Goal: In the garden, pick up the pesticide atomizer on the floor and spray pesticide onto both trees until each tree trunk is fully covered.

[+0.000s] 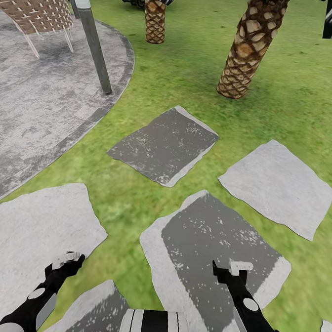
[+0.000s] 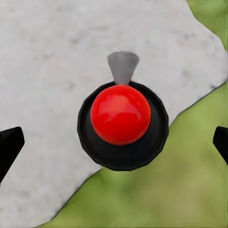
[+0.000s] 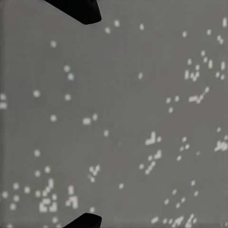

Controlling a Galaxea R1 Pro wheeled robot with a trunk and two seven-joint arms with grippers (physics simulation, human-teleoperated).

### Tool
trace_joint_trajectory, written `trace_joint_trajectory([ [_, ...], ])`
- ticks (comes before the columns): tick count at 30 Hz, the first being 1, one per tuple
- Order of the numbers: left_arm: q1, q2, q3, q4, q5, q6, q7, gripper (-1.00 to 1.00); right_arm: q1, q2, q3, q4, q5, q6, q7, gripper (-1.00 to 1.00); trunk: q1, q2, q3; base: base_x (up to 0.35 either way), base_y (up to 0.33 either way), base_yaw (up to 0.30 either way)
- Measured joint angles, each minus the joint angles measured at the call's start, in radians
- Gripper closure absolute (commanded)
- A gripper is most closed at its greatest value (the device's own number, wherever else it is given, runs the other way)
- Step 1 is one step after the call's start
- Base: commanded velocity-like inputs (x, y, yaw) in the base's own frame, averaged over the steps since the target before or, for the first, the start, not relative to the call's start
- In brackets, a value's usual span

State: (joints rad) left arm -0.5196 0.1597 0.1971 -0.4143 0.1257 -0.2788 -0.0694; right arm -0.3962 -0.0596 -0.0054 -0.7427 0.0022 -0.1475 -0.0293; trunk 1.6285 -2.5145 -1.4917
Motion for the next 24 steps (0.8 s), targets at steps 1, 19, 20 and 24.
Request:
trace_joint_trajectory([
  [1, 0.000, 0.000, 0.000, -0.004, 0.002, 0.000, 0.000, -1.00, 0.000, 0.000, 0.000, 0.000, 0.000, 0.000, 0.000, -1.00, 0.000, 0.000, 0.000, 0.000, 0.000, 0.000],
  [19, 0.000, 0.000, -0.005, -0.004, 0.007, 0.000, -0.002, 1.00, -0.001, 0.000, 0.000, 0.002, 0.001, 0.000, 0.000, -1.00, 0.000, 0.000, 0.000, 0.000, 0.000, 0.000],
  [20, 0.000, -0.001, -0.004, -0.004, 0.007, -0.001, -0.002, 1.00, 0.000, 0.000, 0.000, 0.002, 0.001, 0.000, 0.000, -1.00, 0.000, 0.000, 0.000, 0.000, 0.000, 0.000],
  [24, 0.000, -0.001, -0.002, -0.002, 0.007, 0.000, -0.001, 1.00, -0.001, 0.000, 0.000, 0.004, 0.001, 0.000, 0.000, -1.00, 0.000, 0.000, 0.000, 0.000, 0.000, 0.000],
])
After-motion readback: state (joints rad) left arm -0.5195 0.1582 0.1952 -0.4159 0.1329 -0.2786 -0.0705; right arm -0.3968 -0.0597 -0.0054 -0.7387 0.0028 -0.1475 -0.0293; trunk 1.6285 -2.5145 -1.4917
